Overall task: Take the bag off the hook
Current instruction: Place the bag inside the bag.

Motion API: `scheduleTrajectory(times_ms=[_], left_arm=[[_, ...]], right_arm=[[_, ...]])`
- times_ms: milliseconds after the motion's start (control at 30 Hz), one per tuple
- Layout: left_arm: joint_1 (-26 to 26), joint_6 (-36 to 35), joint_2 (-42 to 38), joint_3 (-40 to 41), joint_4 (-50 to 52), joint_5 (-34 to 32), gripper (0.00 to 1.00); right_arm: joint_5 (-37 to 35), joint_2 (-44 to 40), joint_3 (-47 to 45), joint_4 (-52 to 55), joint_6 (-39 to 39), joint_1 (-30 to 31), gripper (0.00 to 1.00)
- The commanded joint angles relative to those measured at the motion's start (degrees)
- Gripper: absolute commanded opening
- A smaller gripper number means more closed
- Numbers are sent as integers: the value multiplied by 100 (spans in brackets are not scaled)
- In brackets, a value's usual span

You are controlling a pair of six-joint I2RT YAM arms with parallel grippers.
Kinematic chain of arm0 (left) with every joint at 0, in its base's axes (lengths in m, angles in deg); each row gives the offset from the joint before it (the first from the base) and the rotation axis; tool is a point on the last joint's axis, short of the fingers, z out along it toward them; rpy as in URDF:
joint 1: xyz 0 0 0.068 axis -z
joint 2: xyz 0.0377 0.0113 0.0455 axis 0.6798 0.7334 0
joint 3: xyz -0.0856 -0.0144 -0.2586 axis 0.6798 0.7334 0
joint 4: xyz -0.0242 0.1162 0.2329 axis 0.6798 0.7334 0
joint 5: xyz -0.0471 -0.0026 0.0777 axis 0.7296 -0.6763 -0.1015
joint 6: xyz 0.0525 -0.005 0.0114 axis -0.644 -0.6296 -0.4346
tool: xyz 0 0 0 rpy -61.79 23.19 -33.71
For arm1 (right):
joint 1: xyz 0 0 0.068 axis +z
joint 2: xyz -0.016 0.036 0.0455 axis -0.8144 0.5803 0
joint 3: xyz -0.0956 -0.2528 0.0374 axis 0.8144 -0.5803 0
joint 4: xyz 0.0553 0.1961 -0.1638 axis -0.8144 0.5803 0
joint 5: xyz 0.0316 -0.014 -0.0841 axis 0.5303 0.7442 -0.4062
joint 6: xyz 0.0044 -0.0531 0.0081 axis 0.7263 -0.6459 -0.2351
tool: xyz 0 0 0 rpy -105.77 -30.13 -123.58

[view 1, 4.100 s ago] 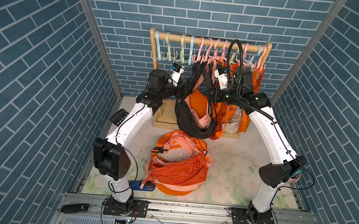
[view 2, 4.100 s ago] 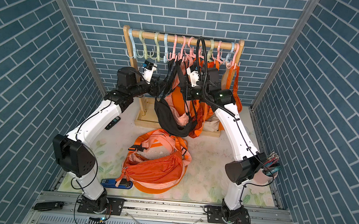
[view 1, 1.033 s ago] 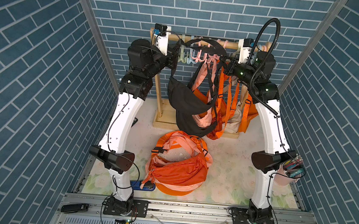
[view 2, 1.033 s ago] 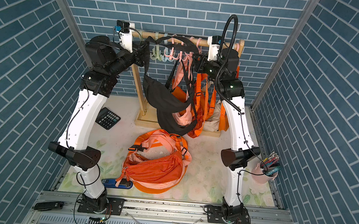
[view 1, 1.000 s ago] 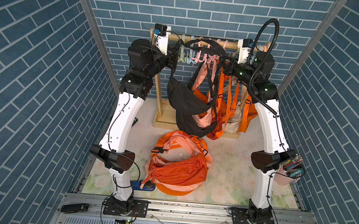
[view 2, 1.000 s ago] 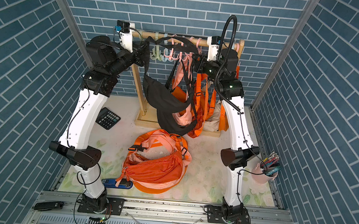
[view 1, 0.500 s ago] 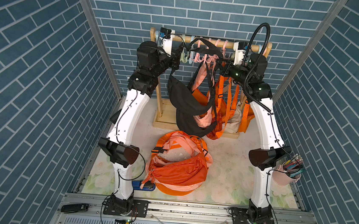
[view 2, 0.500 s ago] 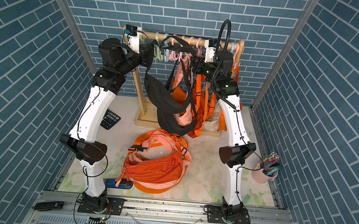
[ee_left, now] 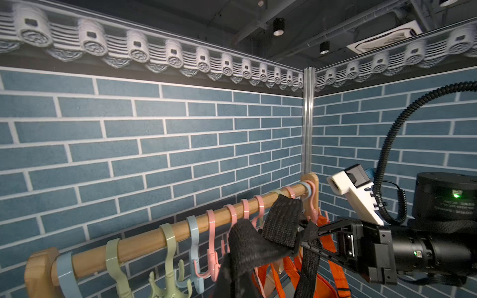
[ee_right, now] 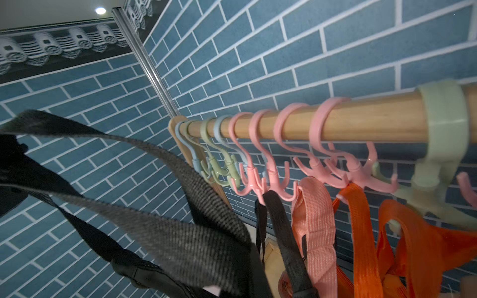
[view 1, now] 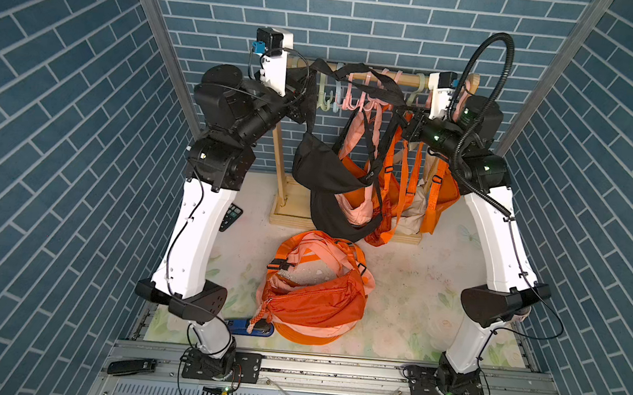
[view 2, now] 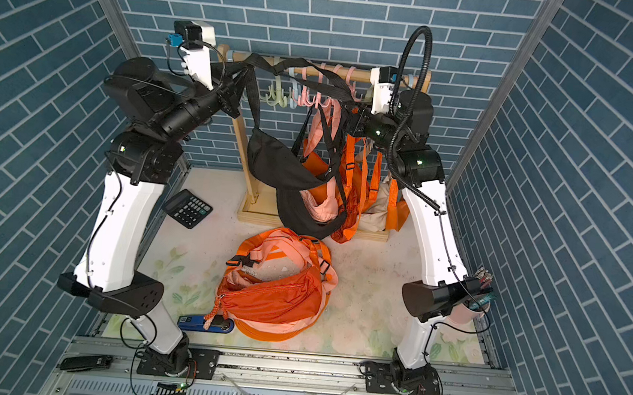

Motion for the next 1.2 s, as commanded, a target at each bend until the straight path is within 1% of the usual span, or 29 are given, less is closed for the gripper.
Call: scheduleTrajectory(times_ms=[0, 133, 267, 367, 500, 733, 833, 967, 1167], left_arm=[[110, -289, -346, 291, 300, -122, 0], [185, -281, -930, 889, 317, -204, 0], [289, -256, -1521, 1547, 268, -204, 0], [373, -208, -1939, 2019, 275, -141, 0], [631, -233, -2489, 2641, 320, -125, 0], [1178, -316, -3268, 3409, 565, -194, 0], [1318, -304, -3625, 3683, 704, -175, 0], [1359, -180, -4061, 3930, 973, -119, 0], [1355, 86, -4846, 4368, 1297, 50, 0]], right_arm=[[-51, -603, -347, -137, -307, 29, 0], [-152, -1264, -913, -33, -449, 66, 0], [-257, -1834, -1240, 239, -551, 83, 0], [-195, -2231, -1480, 425, -568, 101, 0], [-144, -2773, -1941, 569, -636, 166, 0], [-120, -3590, -2472, 980, -687, 259, 0], [-45, -3909, -2655, 1208, -767, 274, 0], [84, -4239, -2840, 1421, -750, 283, 0], [329, -4540, -2813, 1870, -683, 285, 0]])
